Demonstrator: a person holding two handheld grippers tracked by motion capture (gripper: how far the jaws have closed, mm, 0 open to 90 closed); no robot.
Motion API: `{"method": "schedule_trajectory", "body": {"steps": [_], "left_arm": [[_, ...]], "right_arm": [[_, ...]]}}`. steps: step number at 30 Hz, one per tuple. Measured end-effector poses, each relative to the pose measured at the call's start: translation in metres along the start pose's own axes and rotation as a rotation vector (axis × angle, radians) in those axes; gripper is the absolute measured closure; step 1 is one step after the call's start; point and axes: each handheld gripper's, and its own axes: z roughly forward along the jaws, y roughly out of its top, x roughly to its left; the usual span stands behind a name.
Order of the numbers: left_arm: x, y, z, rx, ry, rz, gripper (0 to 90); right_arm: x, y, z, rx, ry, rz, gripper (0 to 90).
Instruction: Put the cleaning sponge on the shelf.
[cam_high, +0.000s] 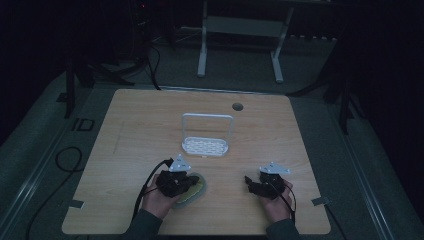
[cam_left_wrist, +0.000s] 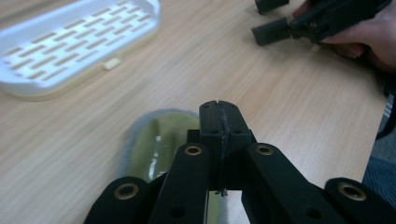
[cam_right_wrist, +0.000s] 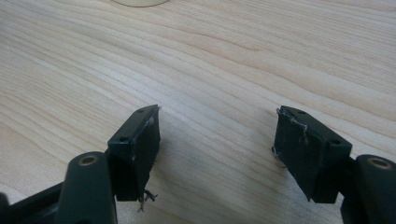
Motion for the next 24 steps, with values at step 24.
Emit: {"method": "schedule_trajectory", "body": {"steps": [24], "left_arm": [[0.007,-0.013,0.005,0.073,0.052,-0.040,89.9]], "right_arm": [[0.000,0.000,0.000,0.001,0.001,-0.001,30.9]]}}
